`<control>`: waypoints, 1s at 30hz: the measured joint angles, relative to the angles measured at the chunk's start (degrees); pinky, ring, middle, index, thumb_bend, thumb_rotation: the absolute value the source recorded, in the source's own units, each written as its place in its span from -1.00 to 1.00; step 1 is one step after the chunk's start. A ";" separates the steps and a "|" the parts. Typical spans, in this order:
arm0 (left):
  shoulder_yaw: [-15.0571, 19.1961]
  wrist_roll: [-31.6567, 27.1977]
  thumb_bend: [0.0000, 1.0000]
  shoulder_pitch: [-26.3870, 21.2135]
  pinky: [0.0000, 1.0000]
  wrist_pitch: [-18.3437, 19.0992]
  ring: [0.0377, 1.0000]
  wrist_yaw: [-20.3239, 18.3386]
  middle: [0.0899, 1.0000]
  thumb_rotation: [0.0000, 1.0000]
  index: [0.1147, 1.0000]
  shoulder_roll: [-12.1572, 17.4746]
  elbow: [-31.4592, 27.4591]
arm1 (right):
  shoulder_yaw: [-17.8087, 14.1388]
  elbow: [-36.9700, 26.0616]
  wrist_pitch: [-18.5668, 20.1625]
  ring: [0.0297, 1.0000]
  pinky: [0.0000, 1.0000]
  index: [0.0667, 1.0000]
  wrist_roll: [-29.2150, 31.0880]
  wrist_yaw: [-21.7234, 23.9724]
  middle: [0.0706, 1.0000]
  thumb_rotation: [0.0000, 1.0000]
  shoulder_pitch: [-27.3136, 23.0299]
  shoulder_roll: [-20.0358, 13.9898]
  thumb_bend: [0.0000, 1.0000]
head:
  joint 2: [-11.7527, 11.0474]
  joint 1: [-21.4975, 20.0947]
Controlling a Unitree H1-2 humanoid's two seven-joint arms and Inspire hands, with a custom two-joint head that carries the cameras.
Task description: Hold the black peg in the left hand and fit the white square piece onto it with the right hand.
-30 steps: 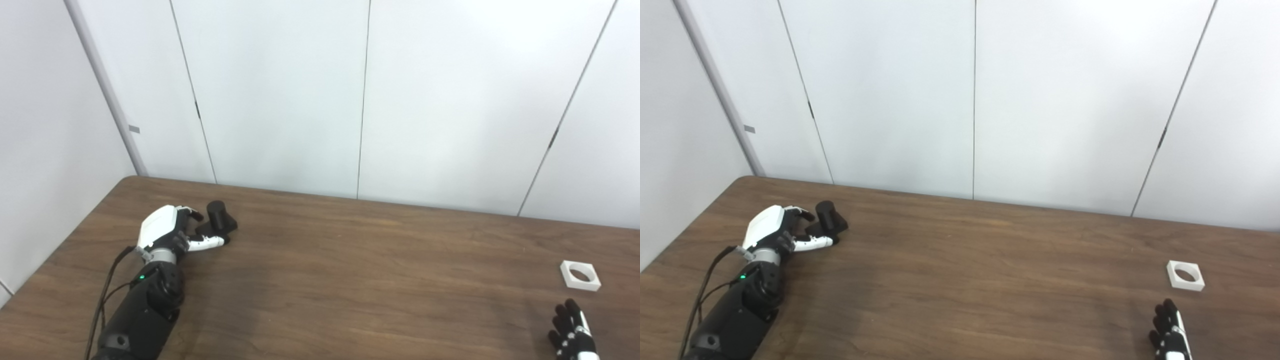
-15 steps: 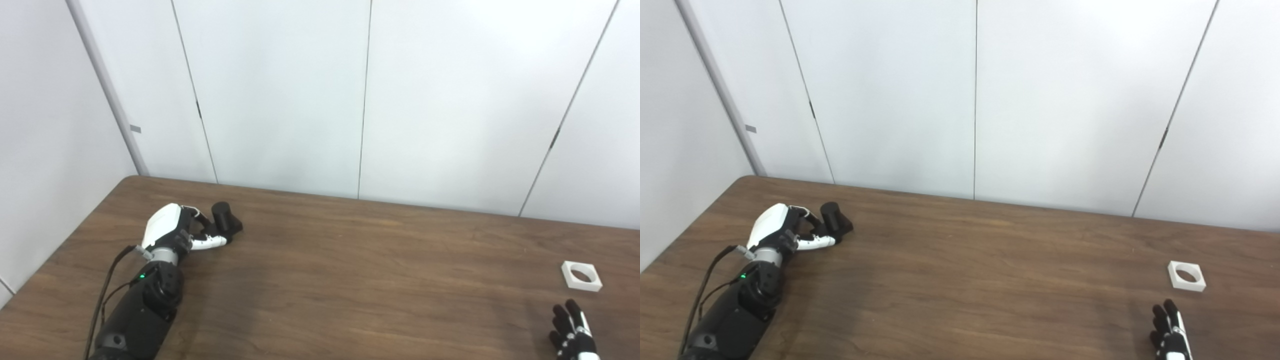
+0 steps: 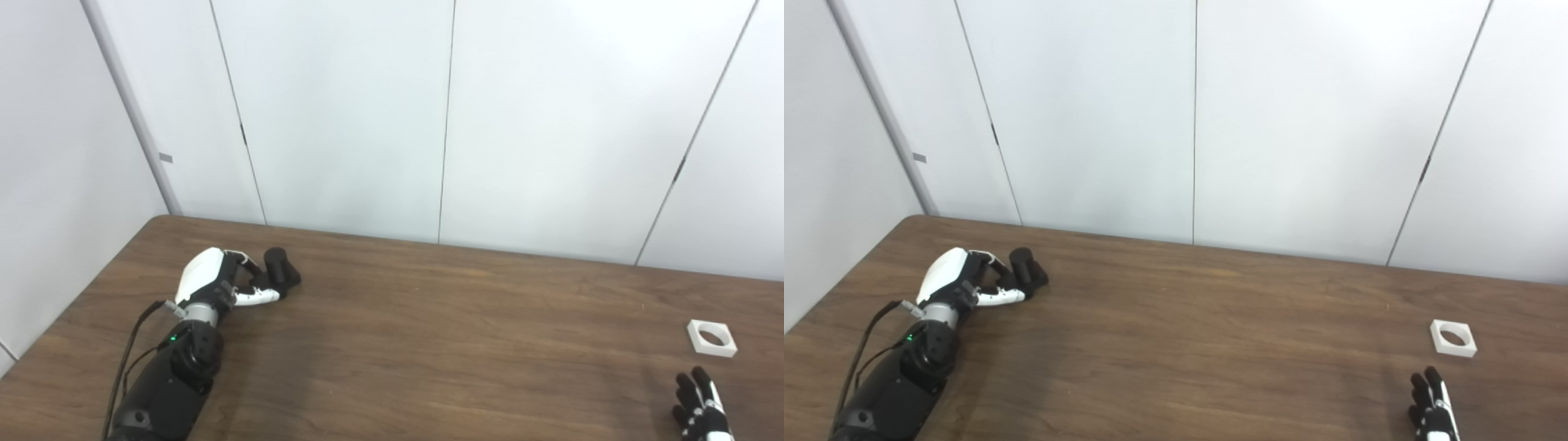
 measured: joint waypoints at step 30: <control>-8.17 6.30 0.04 15.69 1.00 -3.24 0.80 -13.17 0.58 -0.90 -0.16 -0.97 -32.69 | 1.07 0.02 0.45 0.94 0.97 1.00 -0.80 -1.63 0.87 1.00 -0.49 0.12 -0.09 | 4.22 -4.48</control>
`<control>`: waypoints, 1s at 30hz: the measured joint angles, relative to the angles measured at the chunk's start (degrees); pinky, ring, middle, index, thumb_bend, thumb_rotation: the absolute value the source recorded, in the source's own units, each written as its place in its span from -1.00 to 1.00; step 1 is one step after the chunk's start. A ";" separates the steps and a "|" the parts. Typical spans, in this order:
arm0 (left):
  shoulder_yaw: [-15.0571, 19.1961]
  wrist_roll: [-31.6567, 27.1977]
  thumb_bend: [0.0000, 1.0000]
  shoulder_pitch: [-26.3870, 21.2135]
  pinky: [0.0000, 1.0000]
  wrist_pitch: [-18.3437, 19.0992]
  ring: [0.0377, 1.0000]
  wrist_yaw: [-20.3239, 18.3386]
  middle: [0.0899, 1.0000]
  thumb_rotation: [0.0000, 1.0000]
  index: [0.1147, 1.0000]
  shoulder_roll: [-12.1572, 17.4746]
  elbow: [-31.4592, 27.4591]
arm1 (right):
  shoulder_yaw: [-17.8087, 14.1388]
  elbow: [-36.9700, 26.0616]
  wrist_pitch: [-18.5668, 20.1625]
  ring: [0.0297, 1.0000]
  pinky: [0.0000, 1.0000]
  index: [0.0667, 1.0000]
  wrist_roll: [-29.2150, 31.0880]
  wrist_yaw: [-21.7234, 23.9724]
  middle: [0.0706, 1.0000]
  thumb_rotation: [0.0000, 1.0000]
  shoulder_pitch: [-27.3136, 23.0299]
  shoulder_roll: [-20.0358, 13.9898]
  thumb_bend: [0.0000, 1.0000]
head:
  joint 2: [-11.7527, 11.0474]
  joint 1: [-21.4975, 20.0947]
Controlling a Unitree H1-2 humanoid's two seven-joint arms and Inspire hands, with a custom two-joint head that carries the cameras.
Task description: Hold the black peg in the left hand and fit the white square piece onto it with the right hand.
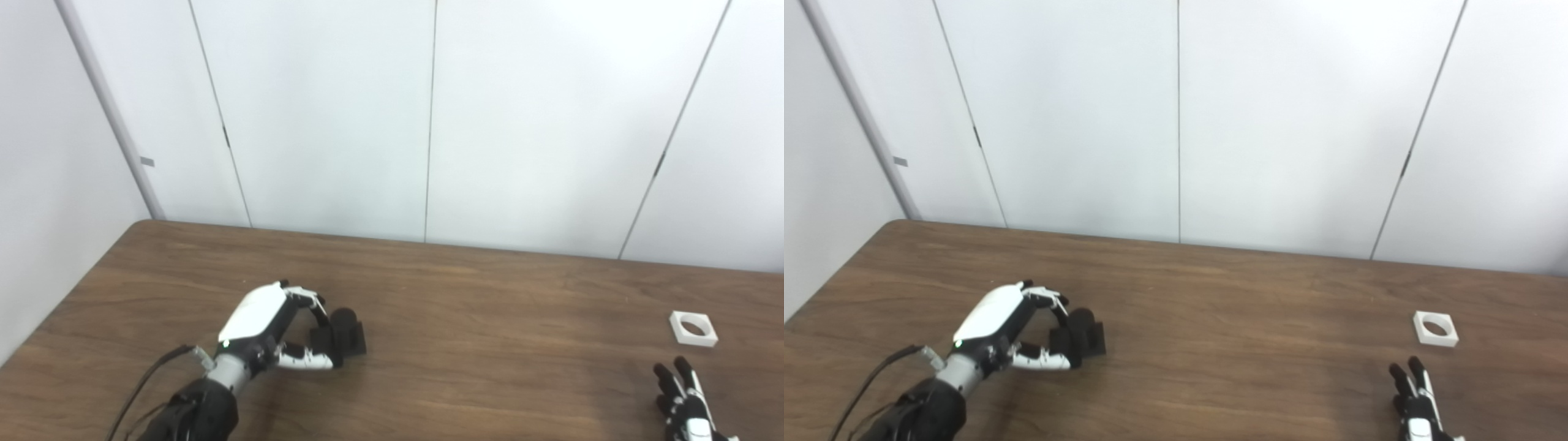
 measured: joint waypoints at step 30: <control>-9.25 7.46 0.05 8.76 1.00 0.10 0.82 -9.17 0.57 -0.90 -0.17 -9.25 -12.46 | 0.78 -5.74 8.18 0.84 0.93 0.98 -0.23 -0.20 0.87 0.60 -0.04 -0.05 -0.06 | 7.47 -5.63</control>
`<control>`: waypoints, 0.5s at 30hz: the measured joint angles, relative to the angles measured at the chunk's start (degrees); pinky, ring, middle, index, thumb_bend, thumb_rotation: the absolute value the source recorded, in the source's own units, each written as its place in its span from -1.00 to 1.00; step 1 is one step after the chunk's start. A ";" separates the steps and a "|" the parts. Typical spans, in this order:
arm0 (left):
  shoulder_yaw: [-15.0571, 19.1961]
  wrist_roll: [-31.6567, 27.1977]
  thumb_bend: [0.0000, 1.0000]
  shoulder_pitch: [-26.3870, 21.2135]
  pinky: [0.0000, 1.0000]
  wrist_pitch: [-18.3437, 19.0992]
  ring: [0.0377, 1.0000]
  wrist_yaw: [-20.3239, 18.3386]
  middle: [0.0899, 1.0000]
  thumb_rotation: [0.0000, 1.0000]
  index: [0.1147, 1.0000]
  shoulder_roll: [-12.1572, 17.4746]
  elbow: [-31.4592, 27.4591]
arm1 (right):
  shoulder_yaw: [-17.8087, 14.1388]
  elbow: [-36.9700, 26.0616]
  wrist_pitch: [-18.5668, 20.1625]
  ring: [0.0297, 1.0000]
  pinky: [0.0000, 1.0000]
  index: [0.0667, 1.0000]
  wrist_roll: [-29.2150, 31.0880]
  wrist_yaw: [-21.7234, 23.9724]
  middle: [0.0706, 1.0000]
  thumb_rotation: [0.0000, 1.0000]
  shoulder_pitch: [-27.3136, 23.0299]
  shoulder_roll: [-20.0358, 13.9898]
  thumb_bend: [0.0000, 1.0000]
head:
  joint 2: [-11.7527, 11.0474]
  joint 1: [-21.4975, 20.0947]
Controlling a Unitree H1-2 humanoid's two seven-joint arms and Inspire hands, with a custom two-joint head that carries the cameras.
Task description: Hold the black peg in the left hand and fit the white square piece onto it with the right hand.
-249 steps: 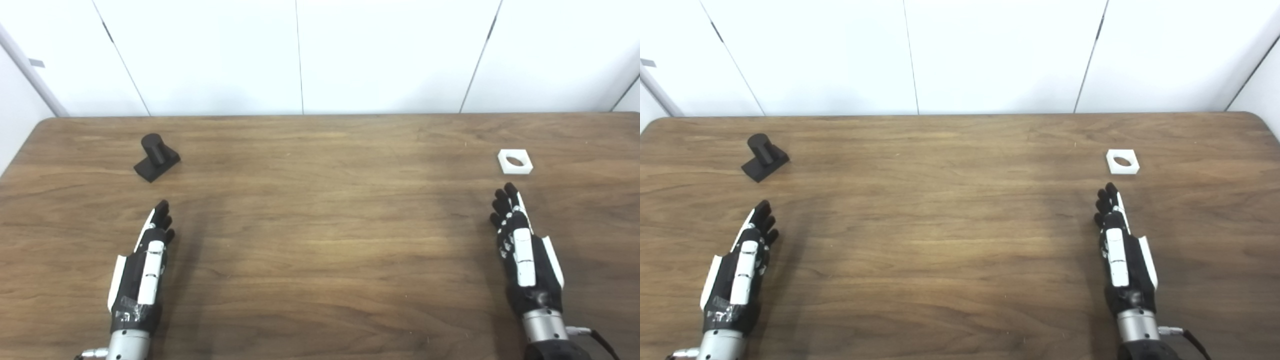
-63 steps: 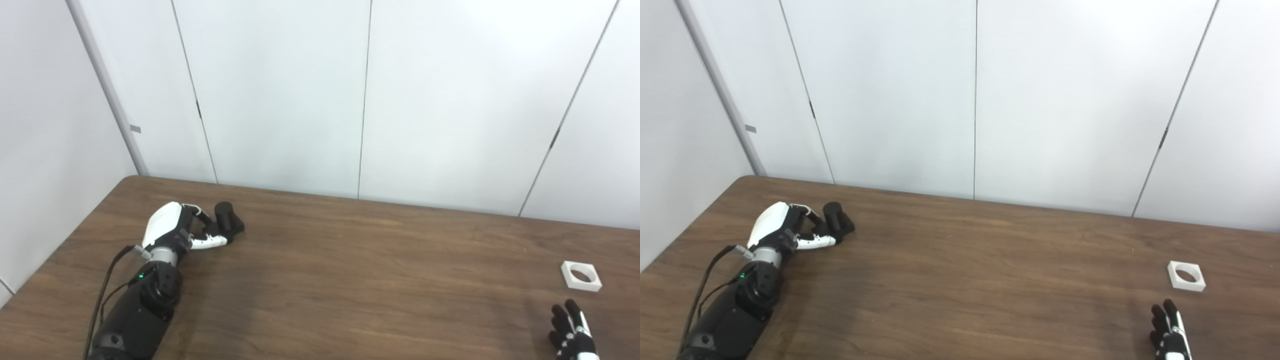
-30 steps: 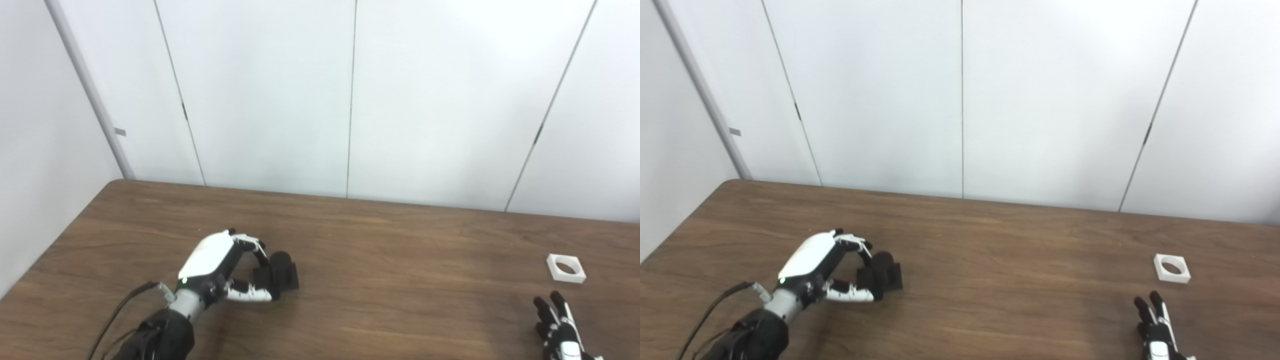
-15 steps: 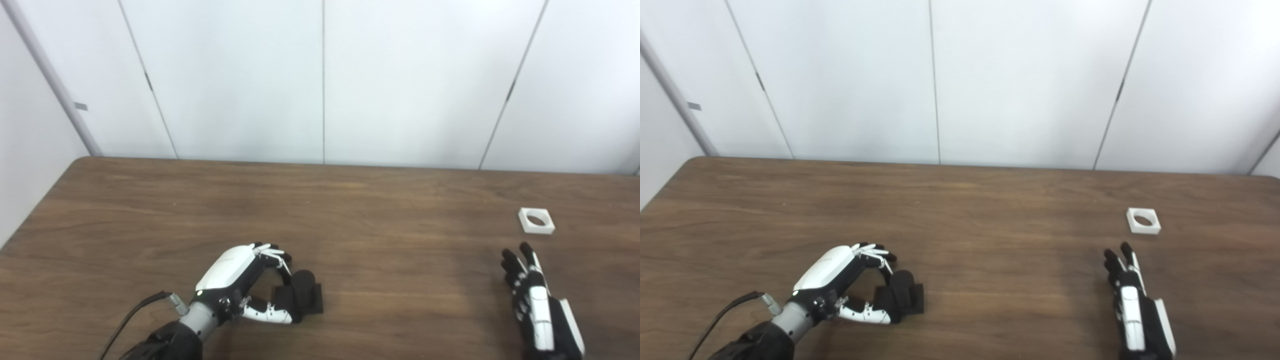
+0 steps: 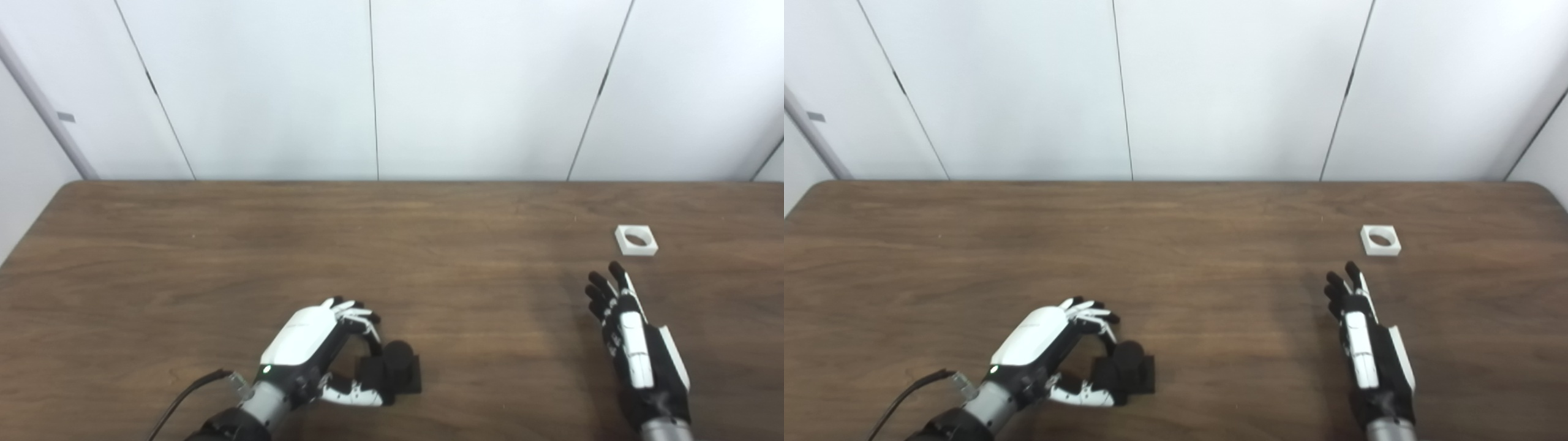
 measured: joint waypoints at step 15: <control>-0.95 1.98 0.05 1.70 1.00 -2.21 0.79 2.70 0.55 -0.89 -0.17 -1.85 0.90 | -1.10 -3.36 4.48 0.91 0.98 0.47 -3.67 0.12 0.79 -0.11 -0.52 -0.36 0.11 | 0.26 -2.55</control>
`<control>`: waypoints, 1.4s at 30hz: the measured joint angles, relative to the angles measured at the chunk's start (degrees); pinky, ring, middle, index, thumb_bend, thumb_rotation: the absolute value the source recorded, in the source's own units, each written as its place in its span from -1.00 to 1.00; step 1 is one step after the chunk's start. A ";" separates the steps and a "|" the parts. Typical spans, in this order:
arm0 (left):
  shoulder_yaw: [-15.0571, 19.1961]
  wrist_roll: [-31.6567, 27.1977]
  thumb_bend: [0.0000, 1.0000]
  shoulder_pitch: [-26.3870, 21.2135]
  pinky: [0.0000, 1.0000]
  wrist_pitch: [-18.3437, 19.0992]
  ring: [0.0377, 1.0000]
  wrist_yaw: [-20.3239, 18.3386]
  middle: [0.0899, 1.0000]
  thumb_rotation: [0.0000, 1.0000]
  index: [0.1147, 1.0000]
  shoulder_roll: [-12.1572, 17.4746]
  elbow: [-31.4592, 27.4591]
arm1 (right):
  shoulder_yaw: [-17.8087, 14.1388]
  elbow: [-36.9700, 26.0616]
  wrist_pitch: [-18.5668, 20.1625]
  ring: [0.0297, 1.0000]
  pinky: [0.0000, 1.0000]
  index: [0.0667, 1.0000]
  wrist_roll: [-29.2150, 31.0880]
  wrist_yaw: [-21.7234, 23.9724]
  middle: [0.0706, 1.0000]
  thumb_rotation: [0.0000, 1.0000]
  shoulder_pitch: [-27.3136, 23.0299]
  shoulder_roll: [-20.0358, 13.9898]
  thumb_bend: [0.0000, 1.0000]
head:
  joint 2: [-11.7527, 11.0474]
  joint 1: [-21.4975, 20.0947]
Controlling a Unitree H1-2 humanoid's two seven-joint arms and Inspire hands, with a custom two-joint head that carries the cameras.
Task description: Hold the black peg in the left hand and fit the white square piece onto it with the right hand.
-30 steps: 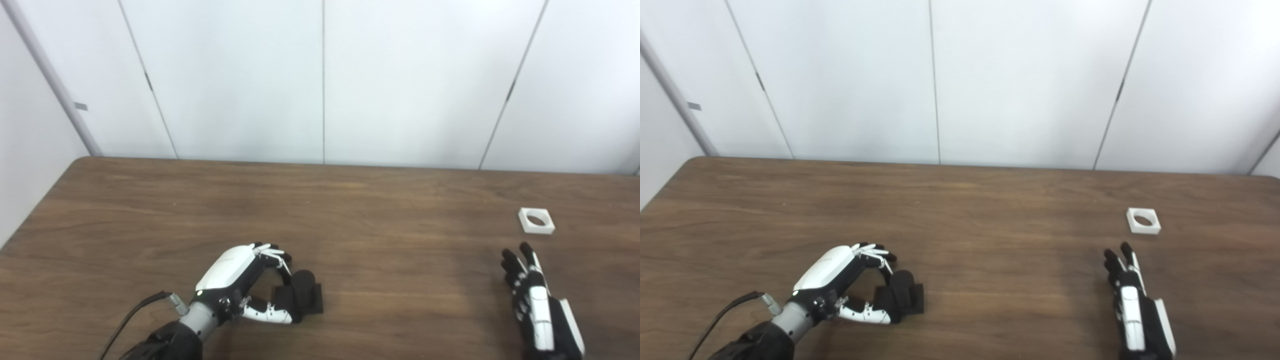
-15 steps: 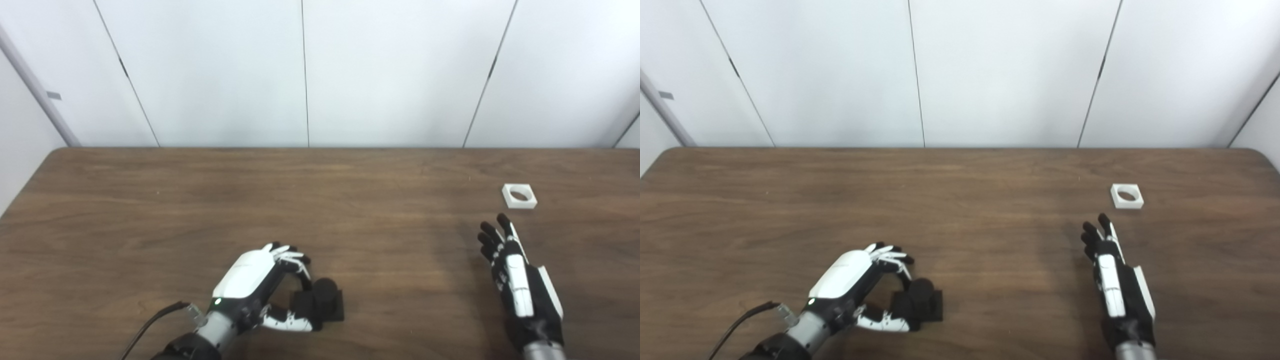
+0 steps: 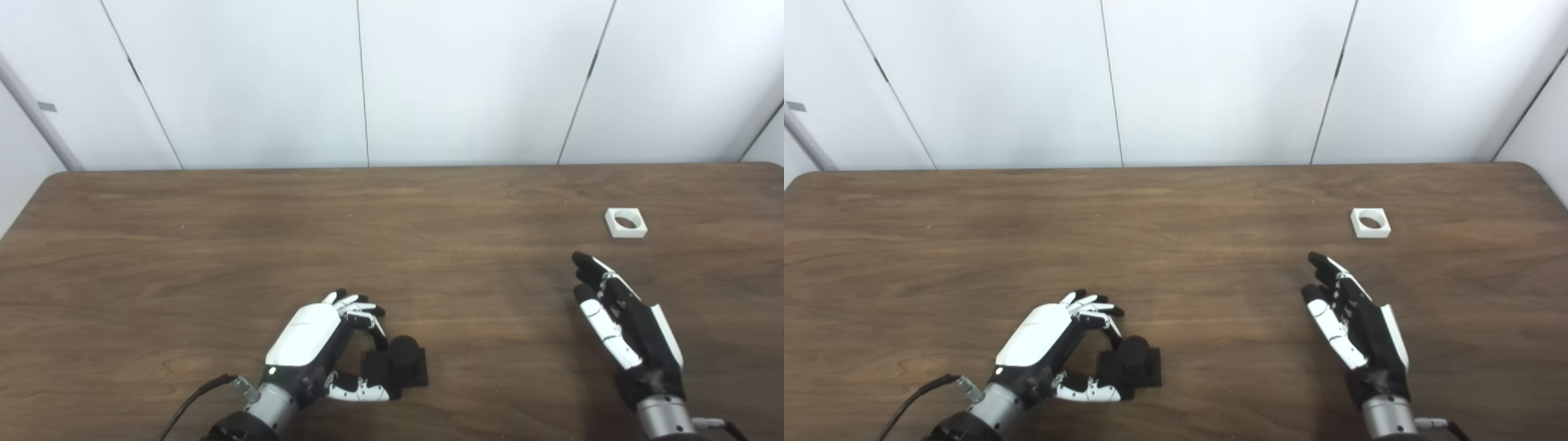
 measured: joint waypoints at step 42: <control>4.60 -4.57 0.04 -0.04 1.00 -4.63 0.70 -2.60 0.48 -0.91 -0.16 2.15 1.00 | 11.90 22.11 9.79 1.00 1.00 0.42 -33.90 7.89 0.88 -0.59 -29.07 -26.81 0.71 | -1.76 -20.48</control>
